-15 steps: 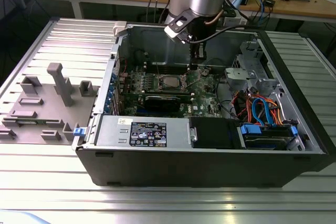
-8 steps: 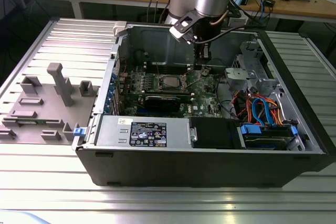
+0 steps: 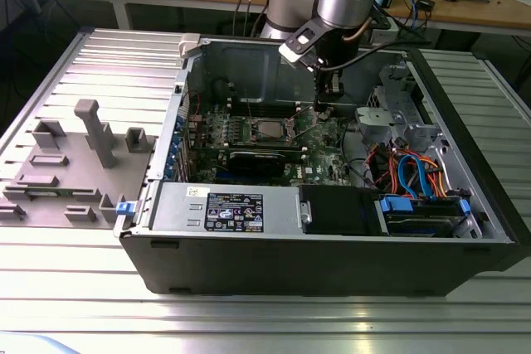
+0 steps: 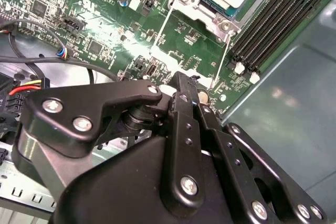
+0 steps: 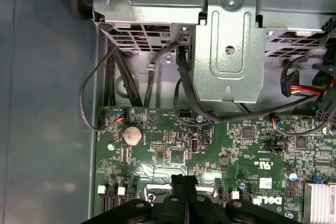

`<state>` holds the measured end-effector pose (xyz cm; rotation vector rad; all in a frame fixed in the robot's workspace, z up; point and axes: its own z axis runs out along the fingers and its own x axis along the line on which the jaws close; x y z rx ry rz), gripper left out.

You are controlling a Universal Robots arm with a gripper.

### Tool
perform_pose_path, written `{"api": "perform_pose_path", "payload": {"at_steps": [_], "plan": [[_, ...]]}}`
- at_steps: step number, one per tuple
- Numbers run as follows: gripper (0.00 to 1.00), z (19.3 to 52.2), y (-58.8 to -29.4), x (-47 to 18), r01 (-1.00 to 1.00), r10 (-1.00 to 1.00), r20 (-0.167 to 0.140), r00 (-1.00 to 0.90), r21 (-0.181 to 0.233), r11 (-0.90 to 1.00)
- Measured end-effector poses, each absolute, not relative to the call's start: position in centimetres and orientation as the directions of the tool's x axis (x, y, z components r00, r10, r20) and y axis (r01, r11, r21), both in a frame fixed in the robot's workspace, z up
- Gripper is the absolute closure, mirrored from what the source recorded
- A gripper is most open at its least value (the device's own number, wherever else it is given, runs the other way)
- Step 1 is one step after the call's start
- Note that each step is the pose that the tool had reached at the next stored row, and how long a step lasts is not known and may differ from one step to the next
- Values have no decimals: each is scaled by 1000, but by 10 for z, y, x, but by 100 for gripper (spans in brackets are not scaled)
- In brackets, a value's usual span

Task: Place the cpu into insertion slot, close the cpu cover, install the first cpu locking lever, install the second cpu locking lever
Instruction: 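Close the cpu cover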

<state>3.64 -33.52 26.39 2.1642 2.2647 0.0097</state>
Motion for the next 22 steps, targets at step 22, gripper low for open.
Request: {"api": "perform_pose_path", "payload": {"at_steps": [22], "plan": [[89, 264, -335, 36, 998, 998, -2, -68, 11, 69]]}}
